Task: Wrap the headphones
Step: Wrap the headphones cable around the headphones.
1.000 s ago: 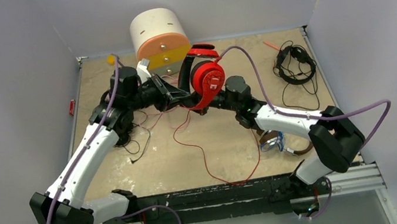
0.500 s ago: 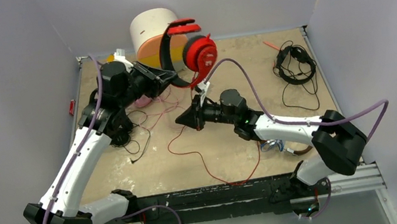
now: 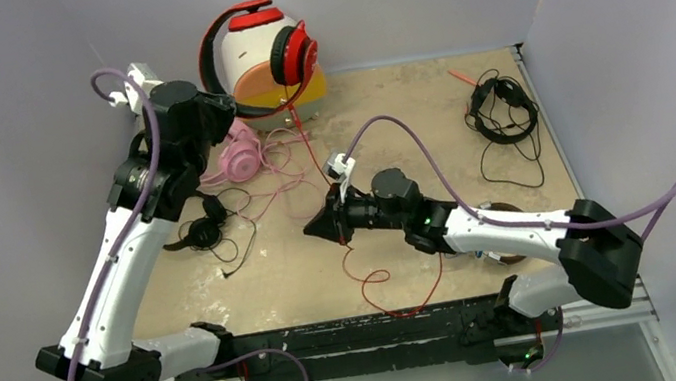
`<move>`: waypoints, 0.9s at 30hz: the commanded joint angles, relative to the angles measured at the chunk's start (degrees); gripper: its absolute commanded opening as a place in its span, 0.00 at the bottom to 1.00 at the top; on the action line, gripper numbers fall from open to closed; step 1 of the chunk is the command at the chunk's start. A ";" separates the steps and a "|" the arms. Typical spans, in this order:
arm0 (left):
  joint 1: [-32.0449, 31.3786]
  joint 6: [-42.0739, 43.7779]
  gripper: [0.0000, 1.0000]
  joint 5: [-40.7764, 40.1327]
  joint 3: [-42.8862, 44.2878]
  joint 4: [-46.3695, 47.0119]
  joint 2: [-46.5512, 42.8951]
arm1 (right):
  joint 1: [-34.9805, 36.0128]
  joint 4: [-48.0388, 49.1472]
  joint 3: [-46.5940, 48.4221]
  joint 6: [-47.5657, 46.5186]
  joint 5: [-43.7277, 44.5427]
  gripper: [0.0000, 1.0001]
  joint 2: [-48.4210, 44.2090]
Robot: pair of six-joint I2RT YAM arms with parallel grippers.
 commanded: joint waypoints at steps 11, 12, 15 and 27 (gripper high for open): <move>0.14 16.05 0.00 -24.18 1.81 -16.44 10.40 | 4.01 -28.62 18.65 -7.21 5.71 0.00 -7.76; 0.12 17.05 0.00 -23.95 0.90 -16.43 10.37 | 4.05 -30.92 20.58 -8.13 6.37 0.00 -7.56; 0.11 17.72 0.00 -22.00 -2.03 -16.40 9.72 | 4.00 -39.05 27.48 -10.06 6.91 0.00 -5.38; 0.22 22.79 0.00 2.24 -6.96 -8.88 4.90 | 3.98 -49.72 30.58 -8.64 16.08 0.00 -5.50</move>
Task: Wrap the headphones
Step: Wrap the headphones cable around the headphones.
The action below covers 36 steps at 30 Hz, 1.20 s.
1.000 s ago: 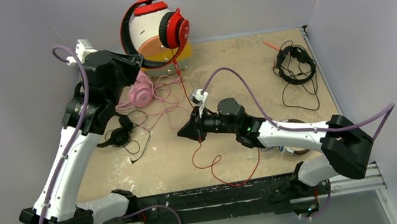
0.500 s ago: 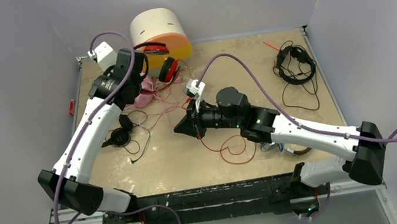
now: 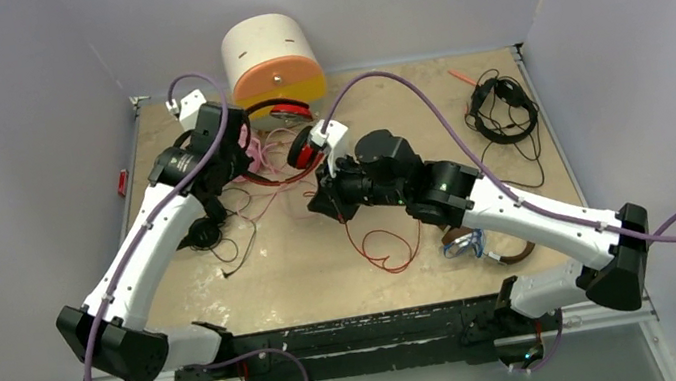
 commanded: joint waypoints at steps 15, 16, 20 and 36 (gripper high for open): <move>0.07 19.61 0.00 8.59 -8.39 8.57 -4.13 | -1.77 -18.52 14.15 -6.81 13.29 0.00 -2.31; 0.07 20.71 0.00 10.76 -8.84 8.93 -3.65 | -1.77 -19.31 17.09 -7.90 12.81 0.00 -1.12; -0.16 24.18 0.00 17.84 -10.44 12.40 -3.09 | -1.76 -24.99 25.07 -10.29 8.38 0.00 4.68; -0.50 12.48 0.00 28.02 -5.82 13.46 -4.14 | -1.77 -26.31 25.32 -14.54 -2.18 0.00 9.86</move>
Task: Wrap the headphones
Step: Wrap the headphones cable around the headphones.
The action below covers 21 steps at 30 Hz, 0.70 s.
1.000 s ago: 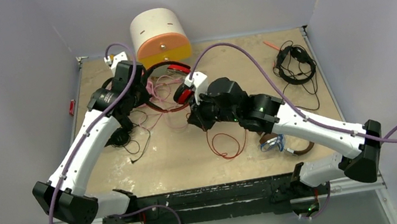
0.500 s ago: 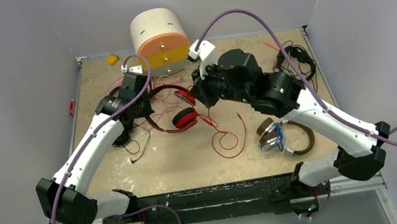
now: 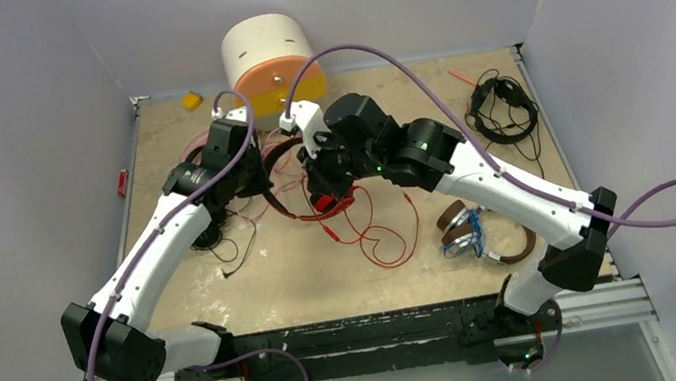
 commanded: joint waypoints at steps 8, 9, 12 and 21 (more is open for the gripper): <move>0.00 -7.33 0.00 18.20 8.93 2.00 -0.98 | 0.11 1.61 -5.73 -3.36 -3.47 0.00 -5.73; -0.03 -6.84 0.00 18.96 8.79 1.89 -1.10 | 0.09 1.62 -6.19 -3.32 -3.34 0.00 -6.11; -0.06 -3.13 0.00 18.94 6.96 2.18 -1.70 | 0.07 1.41 -6.47 -4.85 0.12 0.00 -7.38; -0.15 6.47 0.00 -1.02 -0.68 0.97 -5.52 | 0.03 -2.59 -3.92 -5.51 14.65 0.00 -6.40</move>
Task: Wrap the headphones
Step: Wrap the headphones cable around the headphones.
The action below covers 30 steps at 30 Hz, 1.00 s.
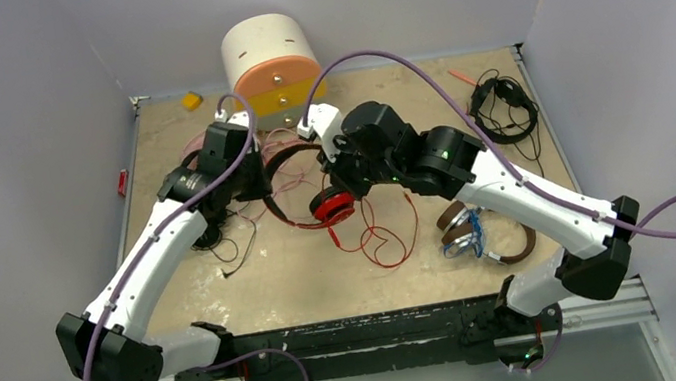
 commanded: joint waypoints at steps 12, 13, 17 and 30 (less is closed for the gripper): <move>-2.06 15.51 0.00 4.19 -11.88 8.39 -15.10 | -2.98 -1.01 4.48 -1.77 10.10 0.05 4.43; -2.11 15.75 0.00 5.33 -12.47 8.69 -15.85 | -3.98 -0.81 4.29 -1.60 9.34 0.05 4.56; -2.55 16.26 0.00 11.17 -13.56 8.65 -16.74 | -7.43 1.34 2.74 -0.97 4.55 0.04 4.48; -4.06 13.15 0.00 21.32 -11.69 6.48 -19.02 | -13.93 5.81 -2.39 3.22 1.07 0.02 4.73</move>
